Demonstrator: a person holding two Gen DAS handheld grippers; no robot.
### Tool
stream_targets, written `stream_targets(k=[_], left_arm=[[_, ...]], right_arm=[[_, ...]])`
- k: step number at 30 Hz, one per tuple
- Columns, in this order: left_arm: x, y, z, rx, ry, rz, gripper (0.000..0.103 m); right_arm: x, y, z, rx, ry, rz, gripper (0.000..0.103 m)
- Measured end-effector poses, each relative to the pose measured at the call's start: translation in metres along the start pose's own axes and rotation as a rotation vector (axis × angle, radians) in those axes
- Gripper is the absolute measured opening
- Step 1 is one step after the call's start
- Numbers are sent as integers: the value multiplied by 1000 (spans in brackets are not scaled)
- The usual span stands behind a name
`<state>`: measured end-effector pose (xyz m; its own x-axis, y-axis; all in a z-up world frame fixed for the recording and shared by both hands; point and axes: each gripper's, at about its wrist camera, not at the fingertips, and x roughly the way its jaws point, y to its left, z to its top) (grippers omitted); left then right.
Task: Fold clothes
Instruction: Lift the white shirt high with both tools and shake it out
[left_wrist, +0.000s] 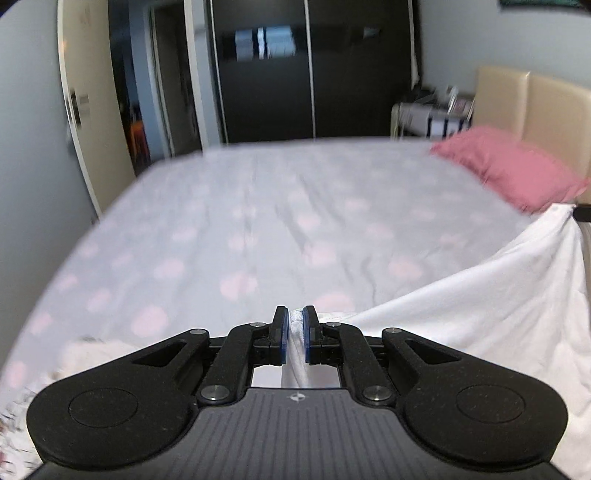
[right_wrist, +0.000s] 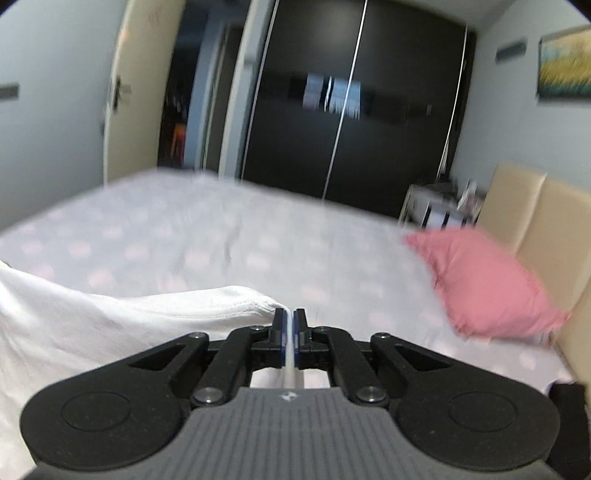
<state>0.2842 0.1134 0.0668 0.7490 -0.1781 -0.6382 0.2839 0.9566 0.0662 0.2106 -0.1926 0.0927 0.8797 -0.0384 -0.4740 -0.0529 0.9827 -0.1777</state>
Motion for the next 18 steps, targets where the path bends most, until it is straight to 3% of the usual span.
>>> stream_targets(k=[5, 12, 16, 18], left_arm=[[77, 5, -37, -11, 122, -9, 6], [121, 0, -61, 14, 248, -45, 7], [121, -2, -64, 42, 271, -72, 8], [108, -2, -61, 42, 241, -88, 7]], right_arm=[[75, 5, -40, 11, 139, 22, 4], [179, 11, -96, 26, 333, 53, 5], [190, 4, -99, 46, 376, 60, 5], [180, 0, -96, 67, 350, 66, 4]])
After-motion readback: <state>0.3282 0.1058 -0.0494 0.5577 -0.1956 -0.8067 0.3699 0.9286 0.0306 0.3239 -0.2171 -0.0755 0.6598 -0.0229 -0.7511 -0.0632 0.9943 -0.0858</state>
